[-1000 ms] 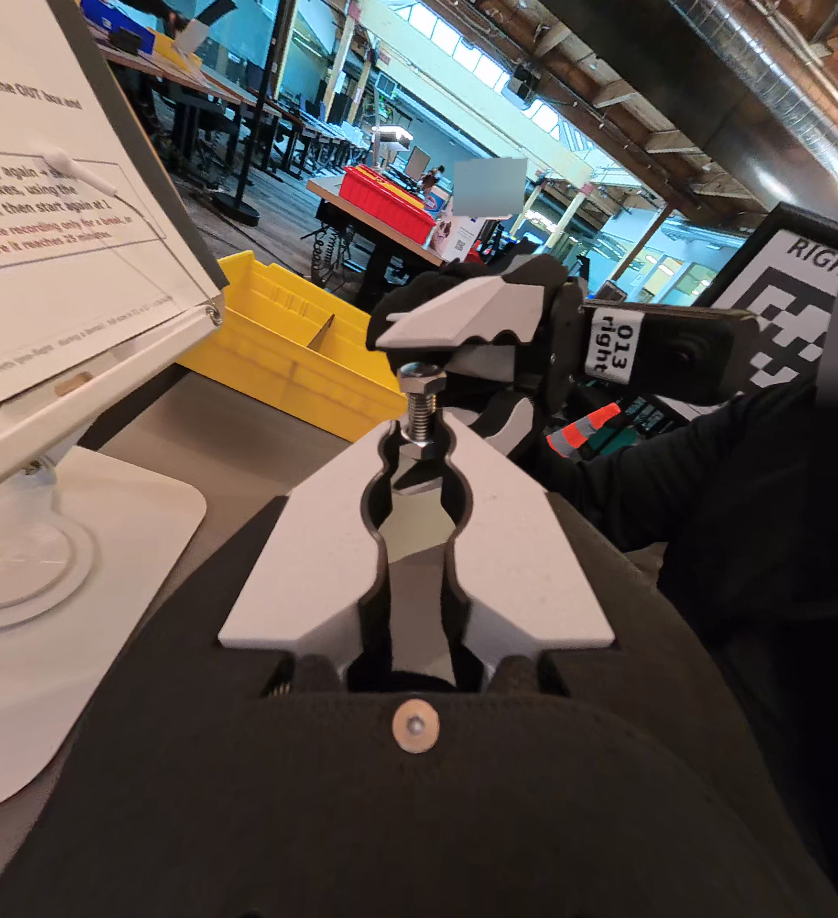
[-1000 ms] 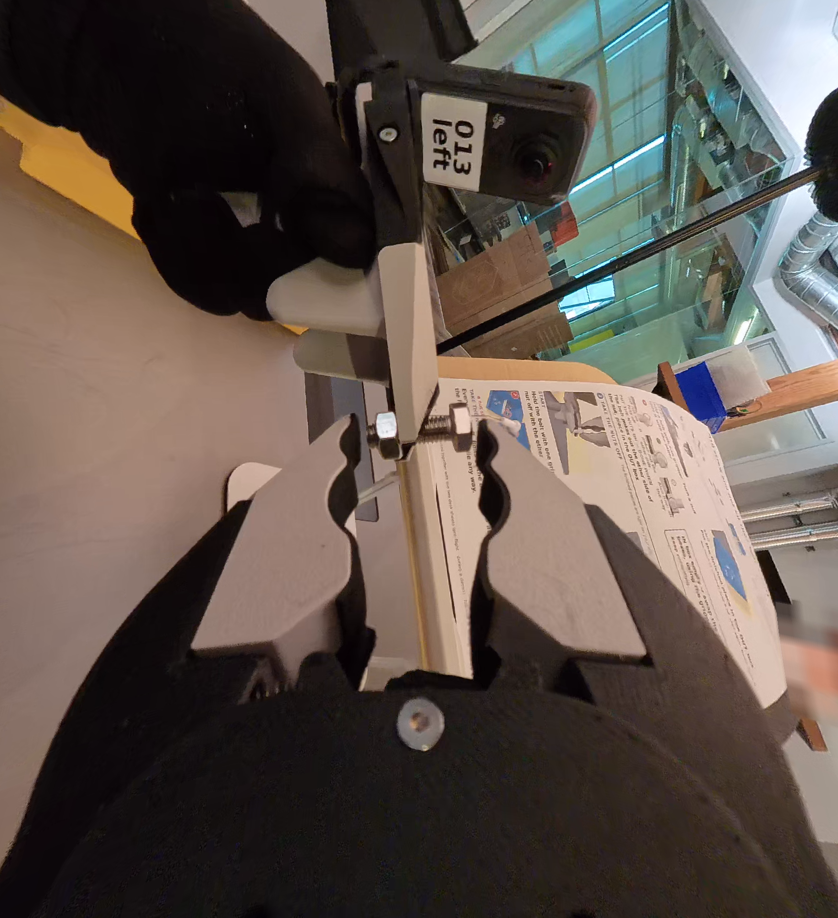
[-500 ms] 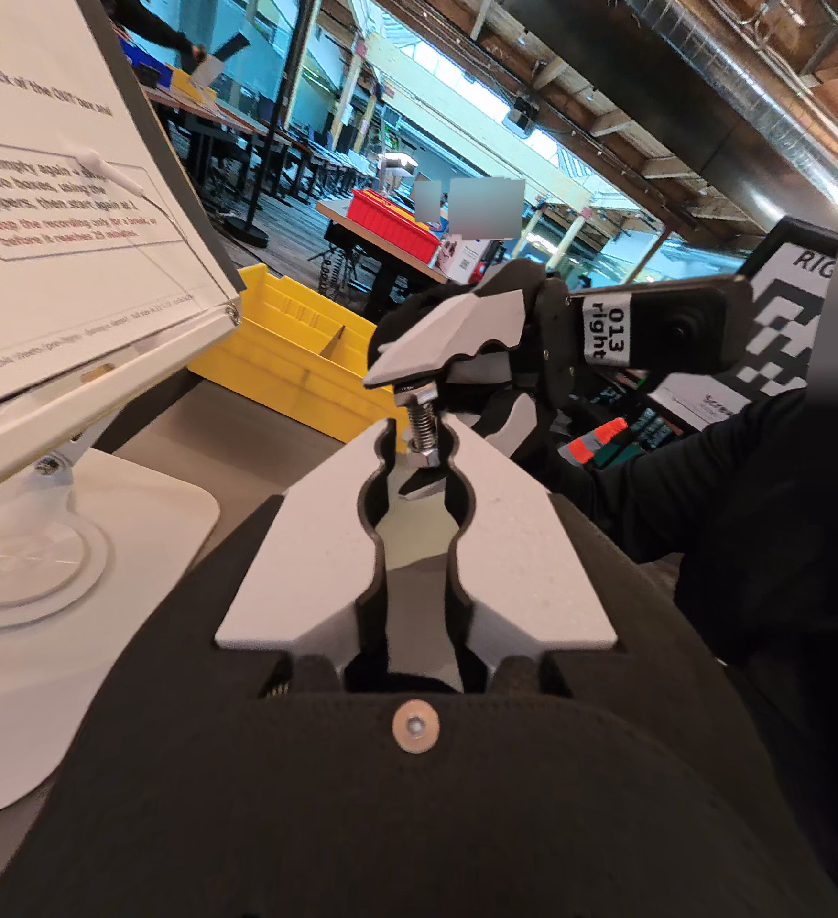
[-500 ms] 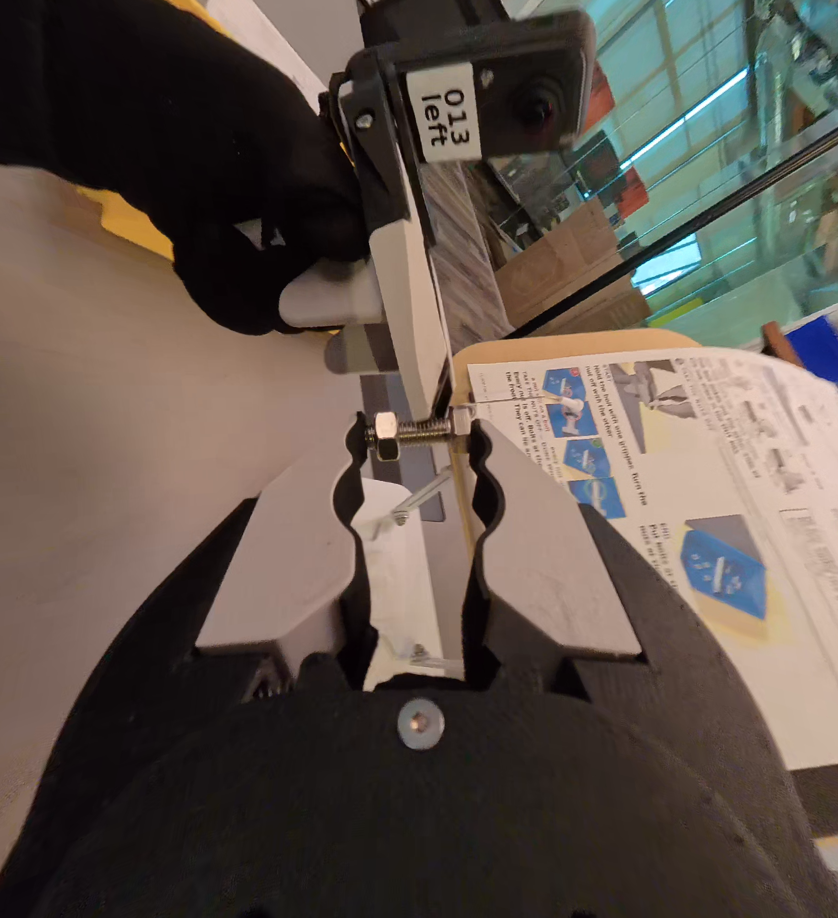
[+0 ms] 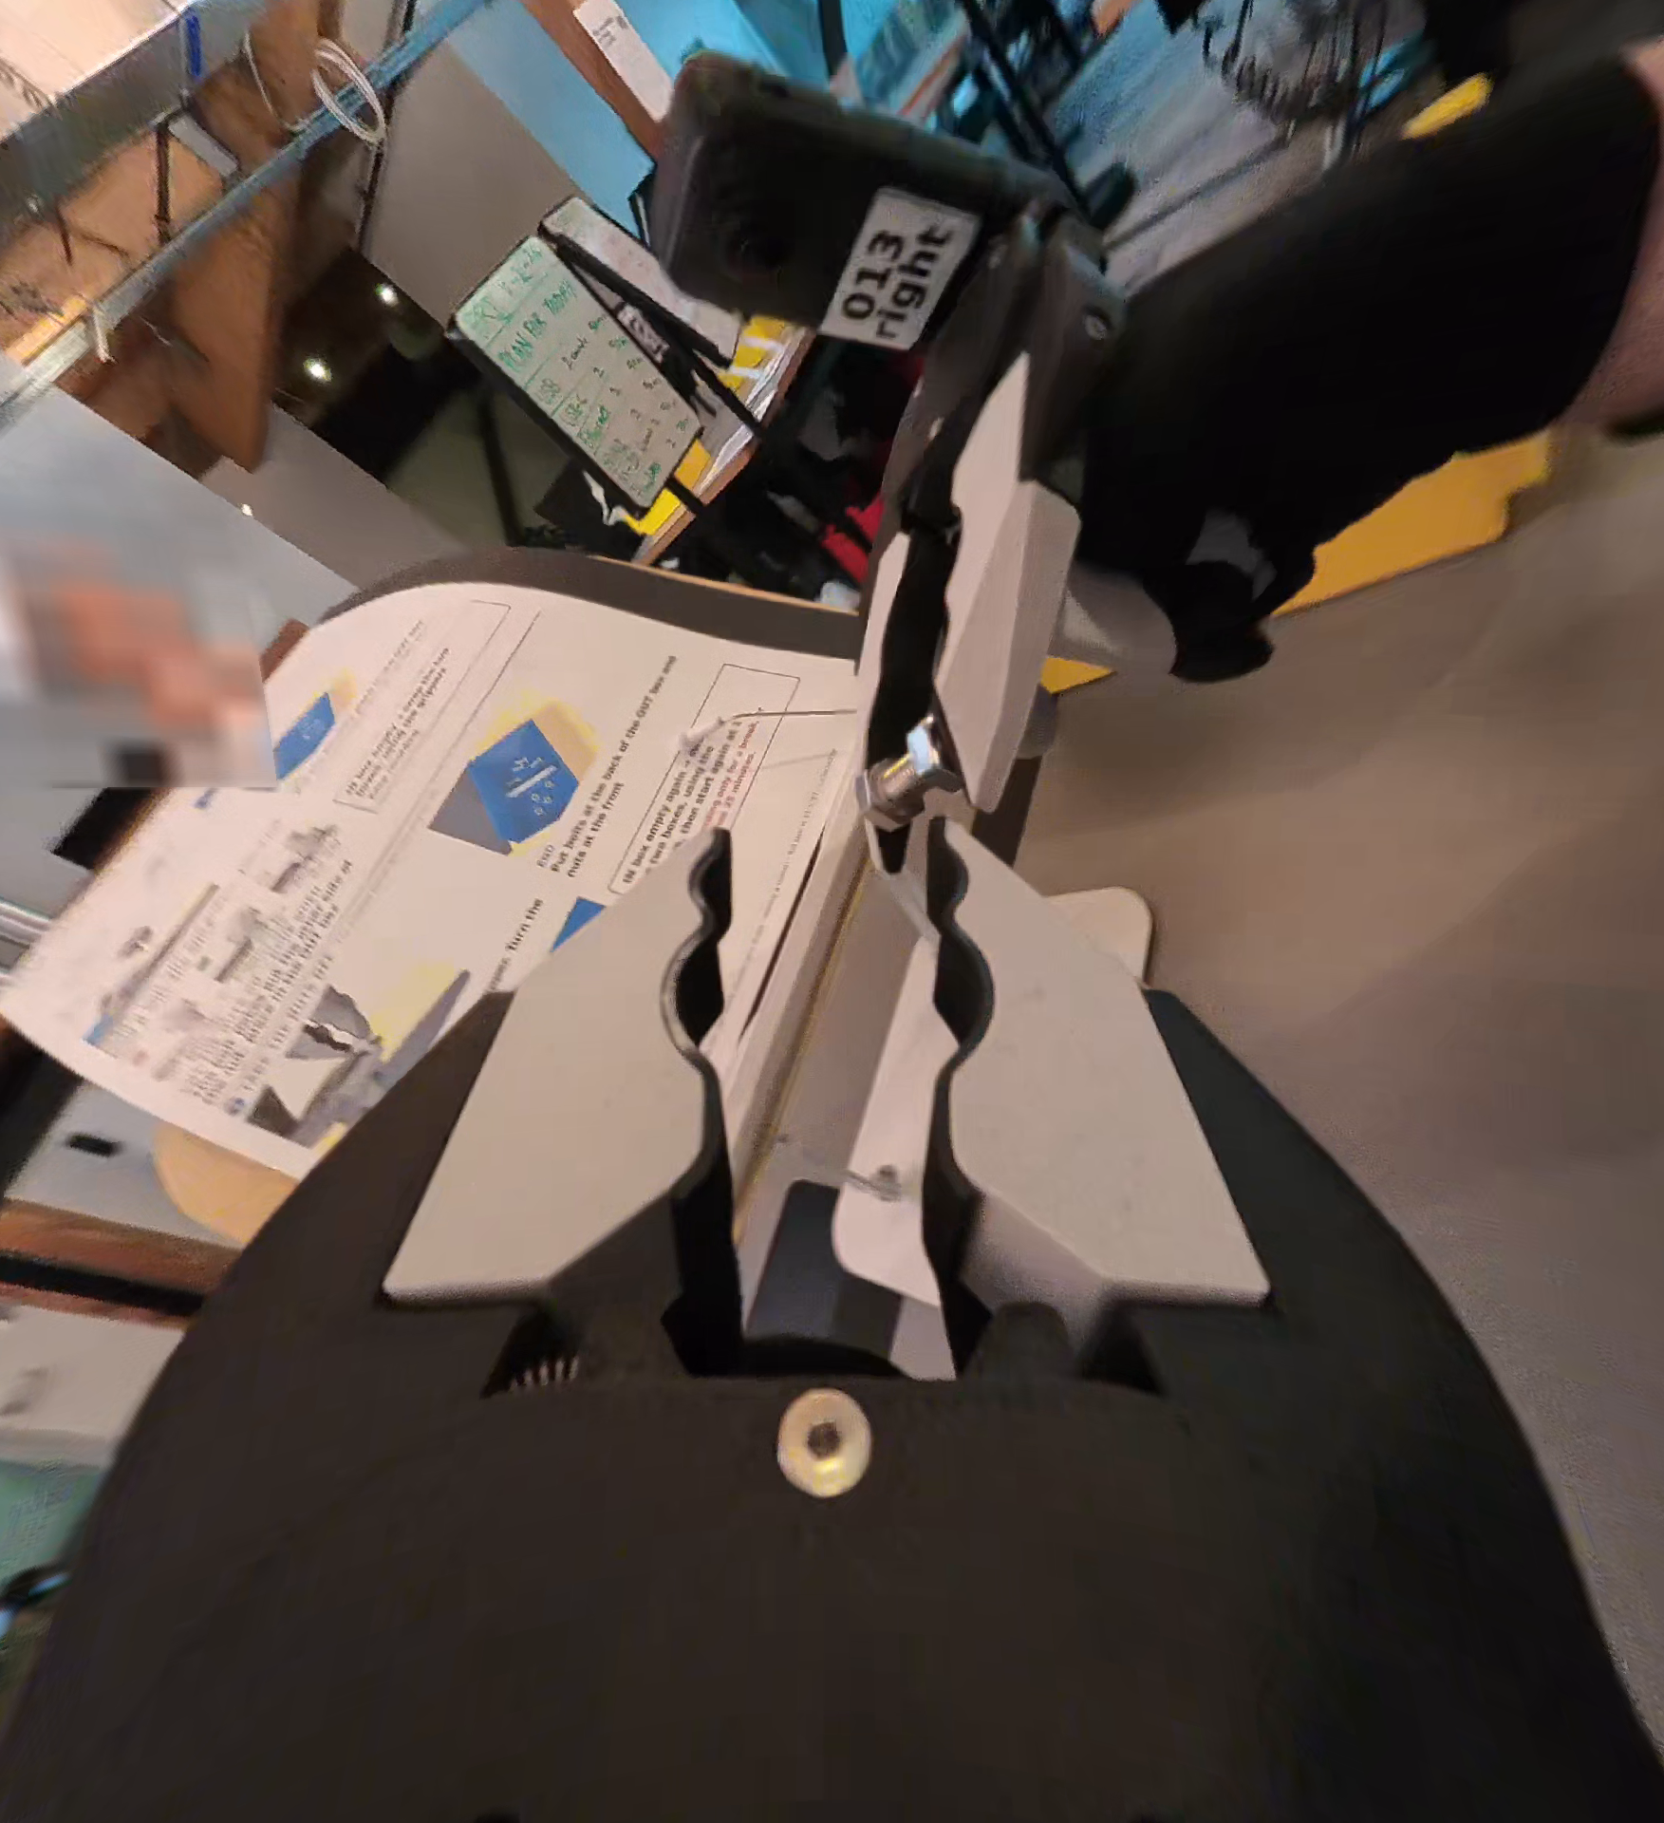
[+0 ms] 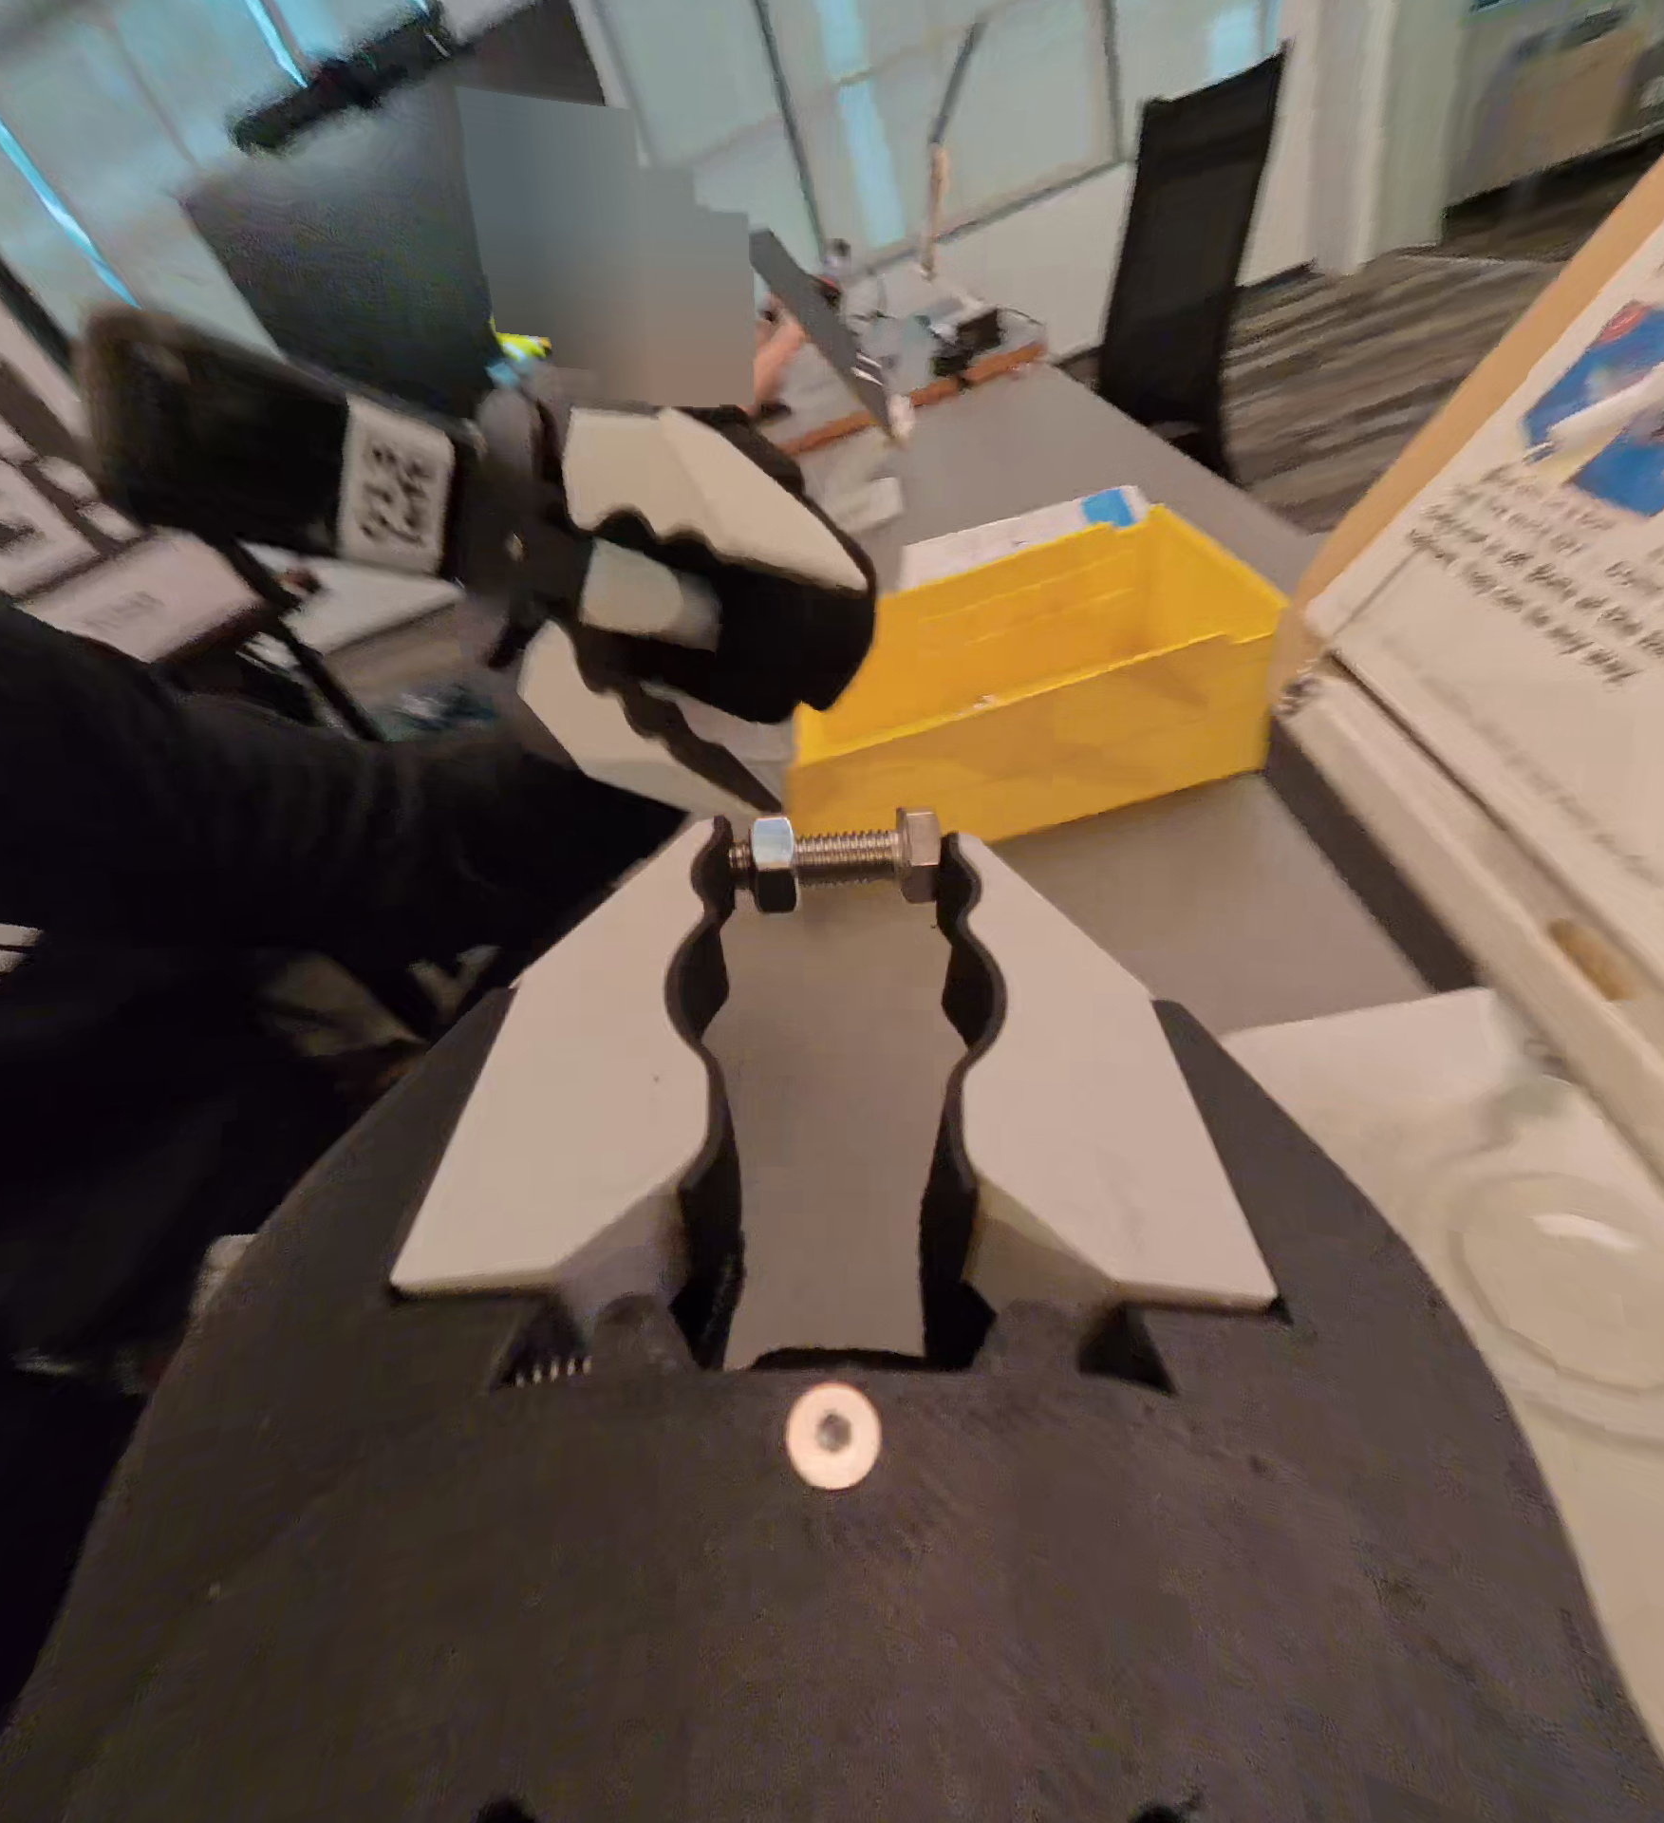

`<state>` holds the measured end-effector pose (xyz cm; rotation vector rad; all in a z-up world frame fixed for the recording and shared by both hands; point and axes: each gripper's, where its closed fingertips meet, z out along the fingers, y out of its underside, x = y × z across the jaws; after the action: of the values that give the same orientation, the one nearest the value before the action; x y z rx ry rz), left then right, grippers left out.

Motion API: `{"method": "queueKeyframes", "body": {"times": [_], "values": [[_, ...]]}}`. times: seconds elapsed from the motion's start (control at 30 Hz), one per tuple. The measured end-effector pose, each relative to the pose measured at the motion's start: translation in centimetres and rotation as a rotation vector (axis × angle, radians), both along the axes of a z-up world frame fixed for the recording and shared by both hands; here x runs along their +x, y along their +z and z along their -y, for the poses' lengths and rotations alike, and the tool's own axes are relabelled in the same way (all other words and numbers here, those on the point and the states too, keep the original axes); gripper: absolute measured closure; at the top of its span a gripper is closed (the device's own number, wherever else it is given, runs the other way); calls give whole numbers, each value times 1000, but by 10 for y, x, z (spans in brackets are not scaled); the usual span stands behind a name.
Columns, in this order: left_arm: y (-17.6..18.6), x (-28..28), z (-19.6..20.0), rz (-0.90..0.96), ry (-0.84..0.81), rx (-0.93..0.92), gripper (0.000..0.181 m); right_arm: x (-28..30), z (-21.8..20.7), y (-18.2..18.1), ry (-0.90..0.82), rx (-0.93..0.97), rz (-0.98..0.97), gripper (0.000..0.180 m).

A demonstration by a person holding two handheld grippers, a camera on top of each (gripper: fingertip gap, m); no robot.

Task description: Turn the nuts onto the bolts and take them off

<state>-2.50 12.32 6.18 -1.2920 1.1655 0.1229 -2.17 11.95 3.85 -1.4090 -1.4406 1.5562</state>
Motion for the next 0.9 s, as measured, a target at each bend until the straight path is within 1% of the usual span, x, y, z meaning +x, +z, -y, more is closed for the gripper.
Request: {"method": "queueKeyframes", "body": {"times": [0.07, 0.13, 0.2, 0.3, 0.37, 0.57, 0.7, 0.77, 0.9], "values": [[-4, 9, 0, -64, -2, 36, 139, 2, 6, 6, 70, -127, -38, 140], [-8, 18, 1, -102, -12, 60, 140, 3, 12, 9, 134, -214, -61, 140], [-14, 21, -2, -136, -2, 70, 140, 5, 17, 7, 177, -256, -57, 140], [-15, 24, -4, -127, 1, 84, 146, 6, 19, 7, 214, -298, -63, 140], [-16, 26, -3, -122, -5, 87, 150, 7, 20, 10, 230, -316, -85, 140], [-18, 28, -7, -124, 10, 103, 152, 7, 17, 11, 232, -343, -97, 140], [-19, 28, -8, -107, 19, 108, 157, 6, 18, 14, 240, -358, -116, 140], [-19, 26, -11, -105, 42, 117, 163, 5, 18, 15, 244, -368, -126, 140], [-21, 25, -12, -80, 47, 111, 164, 4, 17, 14, 244, -376, -133, 141]]}}
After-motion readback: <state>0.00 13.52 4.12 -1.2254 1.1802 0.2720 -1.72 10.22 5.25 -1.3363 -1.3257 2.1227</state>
